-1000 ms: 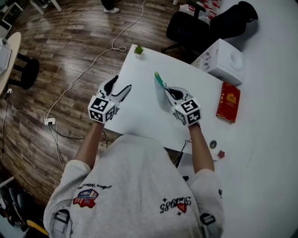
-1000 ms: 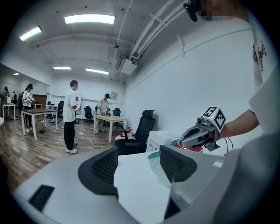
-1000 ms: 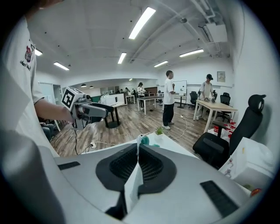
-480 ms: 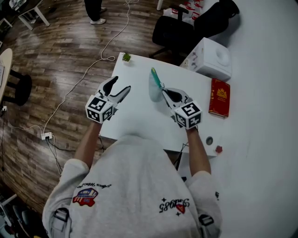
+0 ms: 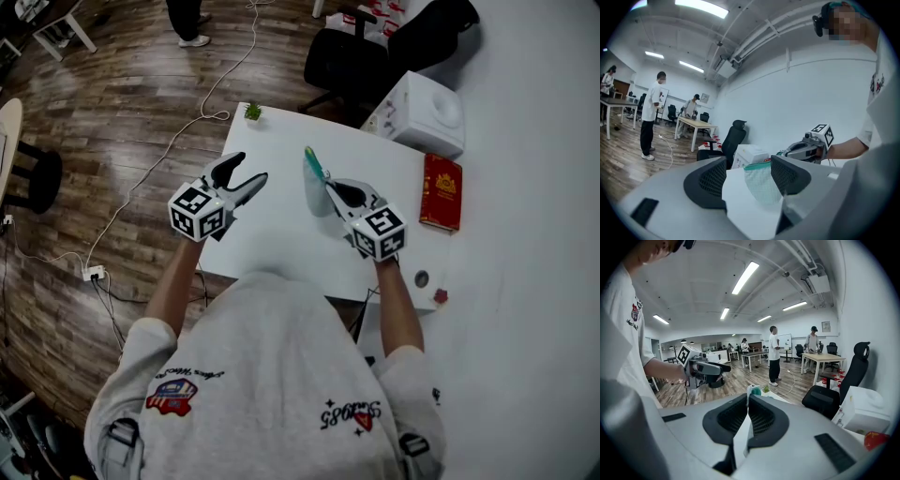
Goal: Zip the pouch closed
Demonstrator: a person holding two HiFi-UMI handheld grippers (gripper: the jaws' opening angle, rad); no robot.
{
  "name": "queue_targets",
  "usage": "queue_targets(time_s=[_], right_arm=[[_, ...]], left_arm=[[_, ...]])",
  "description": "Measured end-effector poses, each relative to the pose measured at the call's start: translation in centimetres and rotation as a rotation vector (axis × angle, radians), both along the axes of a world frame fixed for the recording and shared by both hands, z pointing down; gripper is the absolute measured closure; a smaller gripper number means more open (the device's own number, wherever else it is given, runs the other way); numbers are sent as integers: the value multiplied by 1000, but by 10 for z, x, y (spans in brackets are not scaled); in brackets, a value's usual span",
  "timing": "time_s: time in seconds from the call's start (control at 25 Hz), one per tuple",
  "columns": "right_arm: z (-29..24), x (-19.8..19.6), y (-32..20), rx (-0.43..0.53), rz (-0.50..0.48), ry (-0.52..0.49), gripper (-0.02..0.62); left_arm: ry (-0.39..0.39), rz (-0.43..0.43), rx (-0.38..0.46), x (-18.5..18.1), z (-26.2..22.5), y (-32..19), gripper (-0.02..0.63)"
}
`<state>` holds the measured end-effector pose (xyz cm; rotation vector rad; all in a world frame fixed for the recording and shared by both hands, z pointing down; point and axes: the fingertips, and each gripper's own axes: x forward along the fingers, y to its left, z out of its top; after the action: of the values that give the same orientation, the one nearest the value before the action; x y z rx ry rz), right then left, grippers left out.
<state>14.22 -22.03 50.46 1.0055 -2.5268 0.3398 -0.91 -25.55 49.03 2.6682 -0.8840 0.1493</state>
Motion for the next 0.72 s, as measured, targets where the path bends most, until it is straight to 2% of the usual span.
queue_targets(time_s=[0.16,0.36,0.72], right_arm=[[2,-2,7,-4,-14,-6,584],[2,-6,15,0,-41,-10,584],[3,-18,31,-1,-102,-3,584]], left_arm=[[79,79,-83,7,0,9,311],[115,160,-133,22,2,22,313],[246,365,-275,55,-5,53,313]])
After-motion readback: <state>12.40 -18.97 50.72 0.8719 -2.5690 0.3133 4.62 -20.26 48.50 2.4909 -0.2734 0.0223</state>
